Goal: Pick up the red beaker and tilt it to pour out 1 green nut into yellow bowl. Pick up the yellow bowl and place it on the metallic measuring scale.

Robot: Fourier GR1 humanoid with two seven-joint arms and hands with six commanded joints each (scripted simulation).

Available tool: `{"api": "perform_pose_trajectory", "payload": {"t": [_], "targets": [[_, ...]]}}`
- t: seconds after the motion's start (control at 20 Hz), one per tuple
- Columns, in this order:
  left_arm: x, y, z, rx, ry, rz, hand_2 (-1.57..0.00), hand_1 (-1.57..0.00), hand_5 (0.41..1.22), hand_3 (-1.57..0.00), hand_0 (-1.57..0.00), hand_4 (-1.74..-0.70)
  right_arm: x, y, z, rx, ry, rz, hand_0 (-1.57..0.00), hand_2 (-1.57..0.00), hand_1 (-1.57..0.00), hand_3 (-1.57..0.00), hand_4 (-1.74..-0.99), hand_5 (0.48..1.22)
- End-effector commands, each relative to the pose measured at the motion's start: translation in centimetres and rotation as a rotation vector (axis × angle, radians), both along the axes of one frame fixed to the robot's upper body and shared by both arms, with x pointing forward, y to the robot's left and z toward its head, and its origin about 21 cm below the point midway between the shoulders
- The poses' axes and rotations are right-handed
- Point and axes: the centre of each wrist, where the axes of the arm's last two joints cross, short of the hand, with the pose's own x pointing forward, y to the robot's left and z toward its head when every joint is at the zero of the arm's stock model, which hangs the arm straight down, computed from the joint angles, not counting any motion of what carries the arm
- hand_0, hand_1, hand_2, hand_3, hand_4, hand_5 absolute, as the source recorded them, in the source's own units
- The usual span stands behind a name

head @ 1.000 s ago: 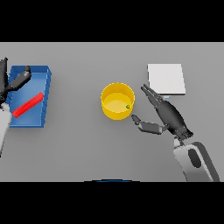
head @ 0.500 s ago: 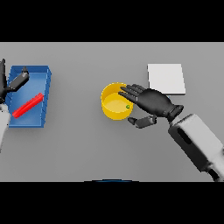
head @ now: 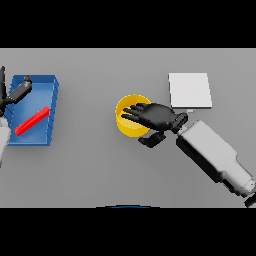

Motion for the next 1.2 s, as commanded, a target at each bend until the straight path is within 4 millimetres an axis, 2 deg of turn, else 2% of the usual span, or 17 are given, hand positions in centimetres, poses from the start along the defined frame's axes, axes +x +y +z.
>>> {"api": "perform_pose_trajectory", "payload": {"t": [0.0, 0.15, 0.3, 0.45, 0.65, 0.75, 0.8, 0.85, 0.95, 1.05, 1.15], "targets": [[-0.1, 0.1, -0.1, 0.004, -0.004, 0.002, 0.00, 0.00, 0.699, 0.00, 0.00, -0.74, 0.3, 0.3, 0.3, -0.018, 0.003, 0.011, 0.00, 0.00, 0.00, 0.00, -1.245, 0.730], [-0.4, 0.2, 0.0, 0.003, -0.015, -0.007, 0.00, 0.00, 0.698, 0.00, 0.00, -0.74, 0.8, 1.5, 0.2, -0.066, -0.003, 0.012, 0.00, 0.00, 0.00, 0.00, -1.257, 0.733], [-0.8, 0.3, -0.2, 0.001, -0.013, -0.002, 0.00, 0.00, 0.698, 0.00, 0.00, -0.74, 1.3, 1.6, 0.1, -0.103, 0.016, 0.026, 0.00, 0.00, 0.00, 0.00, -1.261, 0.736], [-0.6, 0.7, 0.4, -0.004, -0.014, 0.014, 0.00, 0.00, 0.698, 0.00, 0.00, -0.75, 1.6, 2.1, -0.4, -0.125, 0.052, 0.014, 0.00, 0.00, 0.00, 0.00, -1.270, 0.740], [-0.5, 0.9, 0.1, -0.003, -0.010, 0.010, 0.00, 0.00, 0.699, 0.00, 0.00, -0.75, 1.8, 2.1, -1.2, -0.154, 0.087, -0.023, 0.00, -0.02, 0.00, -0.07, -1.289, 0.758], [-0.5, 0.8, -0.2, -0.004, -0.012, 0.009, 0.00, 0.00, 0.701, 0.00, 0.00, -0.75, 1.9, 2.0, -1.0, -0.166, 0.111, -0.048, -0.03, -0.07, -0.04, -0.14, -1.302, 0.805], [-0.2, 0.5, 0.0, -0.005, -0.017, 0.005, 0.00, 0.00, 0.701, 0.00, 0.00, -0.75, 1.7, 2.2, -1.1, -0.178, 0.108, -0.049, -0.16, -0.15, -0.14, -0.18, -1.321, 0.839], [-0.2, 0.5, -0.1, -0.007, -0.017, 0.008, 0.00, 0.00, 0.700, 0.00, 0.00, -0.75, 1.6, 2.3, -1.1, -0.176, 0.100, -0.045, -0.44, -0.38, -0.42, -0.24, -1.351, 0.915], [-0.4, 0.8, 0.1, -0.002, -0.013, 0.015, 0.00, 0.00, 0.704, 0.00, 0.00, -0.76, 1.7, 2.1, -0.8, -0.167, 0.118, -0.019, -0.85, -0.81, -0.84, -0.40, -1.463, 1.025], [-0.2, 0.6, 0.0, 0.002, -0.012, 0.005, 0.00, 0.00, 0.701, 0.00, 0.00, -0.76, 1.9, 2.0, -0.8, -0.165, 0.146, -0.018, -1.11, -1.08, -1.10, -0.71, -1.557, 1.096], [-0.4, 0.8, -0.1, 0.007, -0.012, 0.004, 0.00, 0.00, 0.698, 0.00, 0.00, -0.75, 1.8, 2.0, -0.7, -0.172, 0.158, -0.021, -1.28, -1.18, -1.27, -1.01, -1.623, 1.141]]}}
